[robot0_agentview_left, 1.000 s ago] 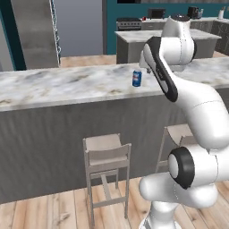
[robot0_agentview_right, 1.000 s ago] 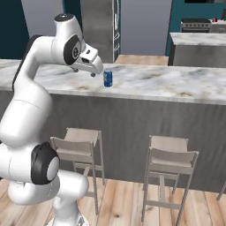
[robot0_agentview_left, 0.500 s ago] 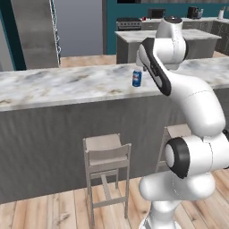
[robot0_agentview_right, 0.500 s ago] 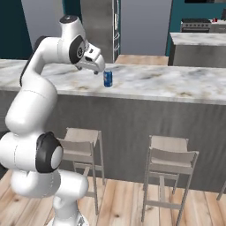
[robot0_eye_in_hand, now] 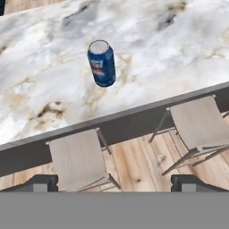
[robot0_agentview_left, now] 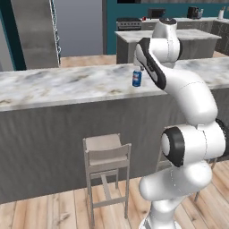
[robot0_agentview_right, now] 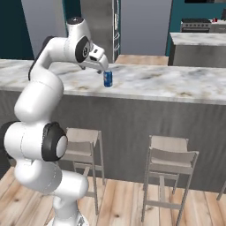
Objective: Four empty soda cans are scattered around the kitchen. Gather all the cans and cluster them next to the stove for recycling.
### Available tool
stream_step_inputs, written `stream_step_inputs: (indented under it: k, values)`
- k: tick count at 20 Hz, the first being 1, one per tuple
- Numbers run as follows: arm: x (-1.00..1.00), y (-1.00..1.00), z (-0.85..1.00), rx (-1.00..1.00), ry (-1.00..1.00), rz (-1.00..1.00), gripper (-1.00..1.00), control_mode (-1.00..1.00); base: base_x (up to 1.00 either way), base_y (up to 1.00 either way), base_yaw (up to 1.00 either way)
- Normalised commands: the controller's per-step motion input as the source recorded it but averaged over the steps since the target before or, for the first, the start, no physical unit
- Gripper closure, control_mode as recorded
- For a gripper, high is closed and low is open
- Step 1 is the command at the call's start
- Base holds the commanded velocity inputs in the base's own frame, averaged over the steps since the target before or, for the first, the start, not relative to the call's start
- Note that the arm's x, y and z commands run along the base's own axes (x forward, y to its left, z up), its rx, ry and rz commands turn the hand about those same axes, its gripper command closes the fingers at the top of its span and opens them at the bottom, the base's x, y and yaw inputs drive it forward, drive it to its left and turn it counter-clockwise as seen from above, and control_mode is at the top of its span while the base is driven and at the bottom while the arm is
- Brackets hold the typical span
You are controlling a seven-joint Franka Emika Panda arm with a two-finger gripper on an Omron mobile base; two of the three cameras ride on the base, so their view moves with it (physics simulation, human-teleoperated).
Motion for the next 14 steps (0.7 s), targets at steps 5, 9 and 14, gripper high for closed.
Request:
stream_step_inputs:
  k: [5,9,14]
  values:
    - [0.06,-0.13,-0.16,0.0,0.02,0.12,-1.0,-1.0,0.0,0.0,0.0]
    - [-0.02,-0.01,-0.19,-0.06,0.0,0.1,-1.0,-1.0,0.0,0.0,0.0]
    - [0.07,0.0,-0.29,-0.09,-0.05,0.15,-1.0,-1.0,0.0,0.0,0.0]
